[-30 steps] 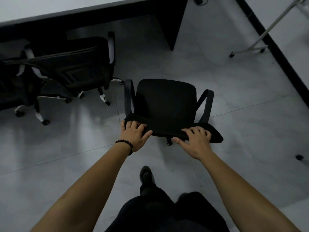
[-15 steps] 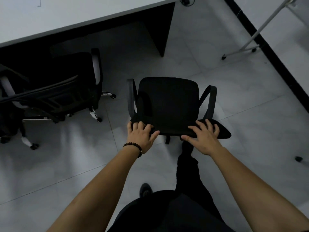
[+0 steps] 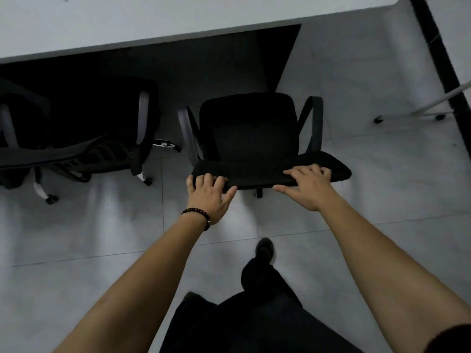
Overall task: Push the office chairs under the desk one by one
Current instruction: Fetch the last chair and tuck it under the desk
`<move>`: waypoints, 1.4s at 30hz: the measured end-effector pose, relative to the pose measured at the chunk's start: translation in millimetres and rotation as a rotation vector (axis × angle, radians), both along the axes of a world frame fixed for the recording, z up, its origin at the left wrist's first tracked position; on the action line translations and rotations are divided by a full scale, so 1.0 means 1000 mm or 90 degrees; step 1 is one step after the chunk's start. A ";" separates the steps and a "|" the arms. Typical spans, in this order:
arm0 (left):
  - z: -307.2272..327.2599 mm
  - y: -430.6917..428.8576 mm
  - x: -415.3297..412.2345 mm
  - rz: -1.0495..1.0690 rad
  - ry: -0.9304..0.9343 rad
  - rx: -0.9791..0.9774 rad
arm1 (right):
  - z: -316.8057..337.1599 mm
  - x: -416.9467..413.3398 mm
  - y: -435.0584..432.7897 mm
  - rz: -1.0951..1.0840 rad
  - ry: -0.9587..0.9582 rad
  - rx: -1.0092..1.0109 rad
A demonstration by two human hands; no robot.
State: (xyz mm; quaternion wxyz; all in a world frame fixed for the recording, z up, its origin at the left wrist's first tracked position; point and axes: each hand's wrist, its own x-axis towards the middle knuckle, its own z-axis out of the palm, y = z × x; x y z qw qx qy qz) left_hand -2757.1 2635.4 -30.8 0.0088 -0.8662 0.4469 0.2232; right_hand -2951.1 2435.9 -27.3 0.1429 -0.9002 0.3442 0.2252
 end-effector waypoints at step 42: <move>0.004 -0.099 0.111 0.140 -0.064 0.057 | -0.001 0.141 -0.113 0.042 -0.064 0.030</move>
